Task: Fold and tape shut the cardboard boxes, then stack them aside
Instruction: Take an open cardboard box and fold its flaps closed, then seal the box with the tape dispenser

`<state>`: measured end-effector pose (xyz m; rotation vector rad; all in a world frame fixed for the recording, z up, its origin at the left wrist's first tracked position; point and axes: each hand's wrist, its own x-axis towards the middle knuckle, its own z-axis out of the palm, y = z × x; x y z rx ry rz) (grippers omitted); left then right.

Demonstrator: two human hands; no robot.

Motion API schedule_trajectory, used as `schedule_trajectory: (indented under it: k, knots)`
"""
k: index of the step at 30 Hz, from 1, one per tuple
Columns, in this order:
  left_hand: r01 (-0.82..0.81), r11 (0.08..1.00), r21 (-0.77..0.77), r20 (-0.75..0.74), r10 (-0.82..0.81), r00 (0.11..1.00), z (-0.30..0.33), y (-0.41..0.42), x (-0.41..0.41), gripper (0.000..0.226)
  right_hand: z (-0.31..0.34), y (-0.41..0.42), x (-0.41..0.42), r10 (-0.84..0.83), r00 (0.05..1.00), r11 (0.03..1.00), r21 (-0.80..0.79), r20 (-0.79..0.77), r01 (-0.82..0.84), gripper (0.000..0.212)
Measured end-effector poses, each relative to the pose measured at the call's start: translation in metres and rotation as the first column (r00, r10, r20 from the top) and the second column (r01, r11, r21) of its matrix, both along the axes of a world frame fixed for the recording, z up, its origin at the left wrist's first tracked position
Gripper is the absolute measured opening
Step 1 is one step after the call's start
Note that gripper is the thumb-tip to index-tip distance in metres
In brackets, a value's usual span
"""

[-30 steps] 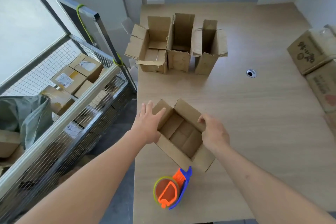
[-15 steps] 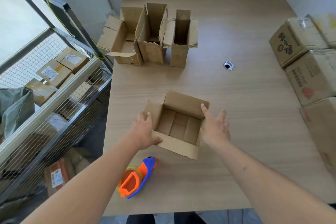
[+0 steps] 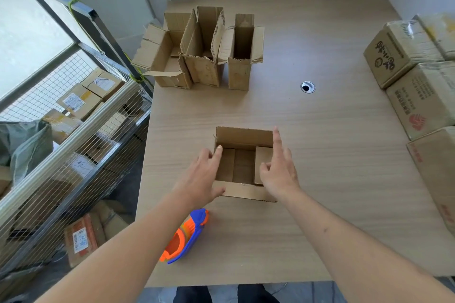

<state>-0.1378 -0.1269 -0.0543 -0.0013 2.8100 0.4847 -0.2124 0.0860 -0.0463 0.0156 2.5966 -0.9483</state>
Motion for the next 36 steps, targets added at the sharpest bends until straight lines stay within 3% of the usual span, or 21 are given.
schedule_trajectory:
  k: [3, 5, 9, 13, 18, 21, 25, 29, 33, 36]
  knots:
    - [0.128, 0.99, 0.052, 0.12, -0.133, 0.984, -0.001, 0.014, 0.001, 0.122, 0.0, 0.005, -0.004, -0.02, 0.999, 1.0, -0.005, 0.026, 0.02, 0.098]
    - [0.153, 0.988, 0.008, 0.205, -0.152, 0.967, -0.004, 0.02, 0.0, 0.114, -0.002, 0.008, -0.01, -0.018, 0.996, 0.999, 0.034, 0.082, 0.016, 0.089]
    - [0.04, 0.999, 0.023, 0.135, -0.043, 0.99, -0.01, 0.019, -0.008, 0.07, 0.0, 0.008, -0.02, 0.013, 0.993, 0.999, 0.05, 0.114, -0.018, 0.08]
    - [-0.075, 0.996, 0.046, 0.074, 0.071, 0.995, -0.013, 0.021, -0.018, 0.053, -0.002, 0.007, -0.029, 0.033, 0.997, 0.998, 0.059, 0.066, -0.037, 0.078]
    - [-0.379, 0.918, 0.118, -0.002, 0.382, 0.924, -0.02, 0.039, -0.028, 0.067, -0.012, 0.01, -0.023, 0.134, 0.986, 0.986, 0.111, -0.096, -0.123, 0.036]
    - [-0.479, 0.874, 0.078, -0.03, 0.482, 0.875, -0.022, 0.044, -0.026, 0.076, -0.022, 0.012, -0.014, 0.216, 0.973, 0.969, 0.142, -0.079, -0.203, 0.042]
    - [-0.543, 0.835, 0.087, -0.022, 0.547, 0.837, -0.02, 0.039, -0.016, 0.088, -0.041, 0.006, 0.002, 0.412, 0.911, 0.866, 0.324, -0.031, -0.381, 0.057]
    - [-0.542, 0.84, -0.004, 0.073, 0.541, 0.838, -0.021, 0.016, 0.01, 0.076, -0.049, -0.003, 0.014, 0.359, 0.933, 0.893, 0.299, -0.024, -0.336, 0.052]
    - [-0.584, 0.812, 0.011, 0.199, 0.571, 0.797, -0.019, -0.005, 0.057, 0.062, -0.051, -0.001, 0.012, 0.377, 0.926, 0.894, 0.267, -0.015, -0.359, 0.051]
    - [-0.577, 0.815, -0.043, 0.27, 0.566, 0.779, -0.026, -0.009, 0.094, 0.071, -0.052, 0.003, 0.012, 0.42, 0.907, 0.874, 0.281, -0.021, -0.397, 0.051]
